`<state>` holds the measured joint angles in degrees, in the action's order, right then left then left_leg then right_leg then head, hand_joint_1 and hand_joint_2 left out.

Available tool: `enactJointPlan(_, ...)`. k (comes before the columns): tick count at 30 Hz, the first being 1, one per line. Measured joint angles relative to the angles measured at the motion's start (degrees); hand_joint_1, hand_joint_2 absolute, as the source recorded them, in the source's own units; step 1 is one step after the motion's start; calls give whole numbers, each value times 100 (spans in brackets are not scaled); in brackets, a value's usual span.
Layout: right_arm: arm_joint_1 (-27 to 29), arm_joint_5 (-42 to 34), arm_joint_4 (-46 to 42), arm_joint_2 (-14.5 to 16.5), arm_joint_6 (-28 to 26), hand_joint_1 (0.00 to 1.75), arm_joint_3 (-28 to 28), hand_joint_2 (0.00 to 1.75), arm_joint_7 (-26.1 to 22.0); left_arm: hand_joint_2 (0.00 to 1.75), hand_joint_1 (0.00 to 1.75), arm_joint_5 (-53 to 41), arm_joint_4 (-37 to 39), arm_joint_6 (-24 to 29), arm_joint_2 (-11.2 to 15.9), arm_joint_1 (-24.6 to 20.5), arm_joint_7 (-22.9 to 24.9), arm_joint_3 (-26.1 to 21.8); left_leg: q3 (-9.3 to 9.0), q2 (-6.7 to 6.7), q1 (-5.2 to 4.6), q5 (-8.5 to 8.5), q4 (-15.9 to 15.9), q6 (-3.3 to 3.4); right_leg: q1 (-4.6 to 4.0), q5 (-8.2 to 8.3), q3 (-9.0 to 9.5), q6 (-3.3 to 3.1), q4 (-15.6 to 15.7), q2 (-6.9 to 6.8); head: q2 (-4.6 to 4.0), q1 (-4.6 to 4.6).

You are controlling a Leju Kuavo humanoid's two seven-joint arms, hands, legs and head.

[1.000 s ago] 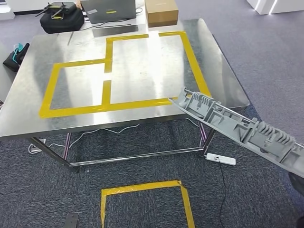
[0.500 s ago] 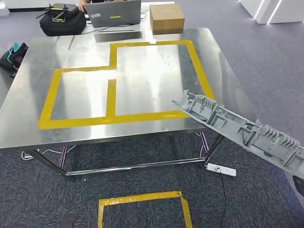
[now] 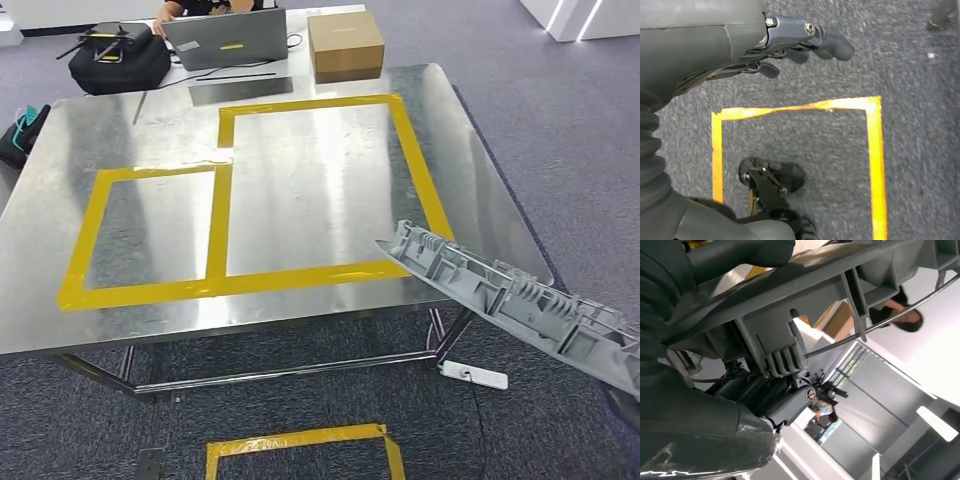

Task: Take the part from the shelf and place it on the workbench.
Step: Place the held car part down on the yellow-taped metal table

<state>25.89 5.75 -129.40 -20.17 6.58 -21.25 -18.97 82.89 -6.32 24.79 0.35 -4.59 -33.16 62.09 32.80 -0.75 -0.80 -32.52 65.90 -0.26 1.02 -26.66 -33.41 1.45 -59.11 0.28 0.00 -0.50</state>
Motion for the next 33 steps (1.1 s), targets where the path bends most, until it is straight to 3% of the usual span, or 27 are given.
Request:
enactJointPlan(2,89,241,0,22,43,175,-124,175,125,175,0,16,0,1,-1,5,8,8,453,2,46,-221,579,-60,6,-66,60,-17,8,1,0,4)
enactJointPlan(3,137,442,0,34,95,175,-194,175,195,175,0,26,0,1,2,14,19,15,595,3,63,-204,676,-78,11,-108,102,-13,8,5,0,6)
enactJointPlan(4,191,710,-1,47,162,175,-274,175,274,175,0,36,0,0,7,23,32,27,649,4,75,-60,598,-88,18,-152,157,-4,8,10,0,4)
enactJointPlan(6,294,1336,-7,67,282,175,-438,175,406,175,0,46,1,-4,19,33,67,65,533,11,88,506,4,-90,36,-248,284,34,12,14,0,5)
enactJointPlan(8,374,1987,-17,83,319,175,-552,175,502,175,0,51,2,-12,28,28,102,103,380,21,76,754,-529,-61,39,-330,366,105,12,21,0,15)
enactJointPlan(9,403,2299,-20,89,310,175,-573,175,540,175,0,53,2,-17,30,25,118,123,341,25,69,771,-647,-36,33,-362,376,144,20,26,1,15)
enactJointPlan(10,432,2588,-16,95,288,175,-574,175,588,175,0,58,2,-22,30,24,129,145,317,27,66,731,-683,-25,23,-406,388,140,26,26,1,10)
enactJointPlan(13,467,3295,47,90,60,175,-485,175,776,175,0,75,2,-35,33,17,158,219,272,23,78,794,-731,-26,0,-449,433,-45,69,13,2,-23)
enactJointPlan(14,460,3570,98,72,-90,175,-401,175,877,175,0,80,2,-40,37,8,176,242,269,18,76,787,-731,-15,-3,-430,450,-61,97,12,2,-28)
enactJointPlan(18,335,4588,487,-120,-801,175,213,175,1347,175,0,92,2,-60,46,-13,243,349,264,11,76,765,-731,32,-3,-398,515,110,220,8,2,-28)
enactJointPlan(22,78,5053,929,-328,-1267,175,876,175,1667,175,0,107,2,-69,48,-36,283,428,258,11,70,764,-730,56,5,-386,528,202,250,7,2,-28)
enactJointPlan(28,-183,5170,1305,-480,-1464,175,1349,175,1788,175,0,110,2,-78,52,-35,332,523,245,10,69,776,-740,83,3,-381,529,228,251,-1,2,-25)
enactJointPlan(33,-398,4867,1571,-607,-1266,175,1618,175,1680,175,0,98,11,-101,55,-35,357,585,226,12,72,785,-758,80,-1,-381,539,227,246,3,2,-24)
